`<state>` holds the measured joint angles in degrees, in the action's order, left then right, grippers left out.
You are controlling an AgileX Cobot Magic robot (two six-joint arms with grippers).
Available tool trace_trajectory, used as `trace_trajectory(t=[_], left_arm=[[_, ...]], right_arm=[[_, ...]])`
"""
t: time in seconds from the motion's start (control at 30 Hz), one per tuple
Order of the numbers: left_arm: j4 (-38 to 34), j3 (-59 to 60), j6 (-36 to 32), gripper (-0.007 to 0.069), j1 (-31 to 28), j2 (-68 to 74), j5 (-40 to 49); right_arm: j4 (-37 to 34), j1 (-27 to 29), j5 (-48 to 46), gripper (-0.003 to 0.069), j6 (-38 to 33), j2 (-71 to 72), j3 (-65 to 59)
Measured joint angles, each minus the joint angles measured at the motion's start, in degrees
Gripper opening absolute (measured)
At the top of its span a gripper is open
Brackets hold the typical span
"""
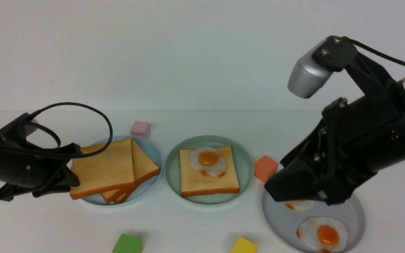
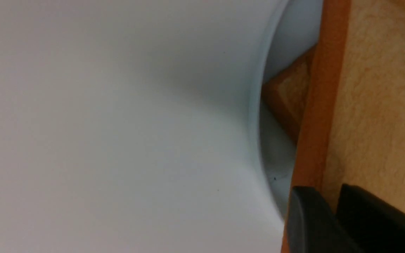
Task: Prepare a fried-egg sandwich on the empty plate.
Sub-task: Use the left arm to grab a slice of bread
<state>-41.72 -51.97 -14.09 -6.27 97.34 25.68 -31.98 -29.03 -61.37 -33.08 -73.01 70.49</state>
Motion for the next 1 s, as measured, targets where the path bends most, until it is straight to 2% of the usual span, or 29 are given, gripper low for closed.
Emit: trace_trajectory(t=[0.17, 0.7, 0.9, 1.0], left_arm=[[-0.3, 0.0, -1.6, -0.001, 0.0, 0.0, 0.1], [-1.9, 0.0, -3.3, -0.0013, 0.0, -1.9, 0.9], [-9.5, 0.0, -8.2, -0.0013, 0.0, -3.7, 2.1], [-16.5, 0.0, -12.8, -0.0013, 0.0, -3.7, 3.0]], right_arm=[[0.0, 0.0, 0.0, 0.0444, 0.0, 0.0, 0.0], [0.0, 0.0, -0.1, 0.0444, 0.2, 0.0, 0.0], [-0.1, 0.0, -0.1, 0.0444, 0.2, 0.0, 0.0], [-0.1, 0.0, -0.1, 0.0444, 0.2, 0.0, 0.0]])
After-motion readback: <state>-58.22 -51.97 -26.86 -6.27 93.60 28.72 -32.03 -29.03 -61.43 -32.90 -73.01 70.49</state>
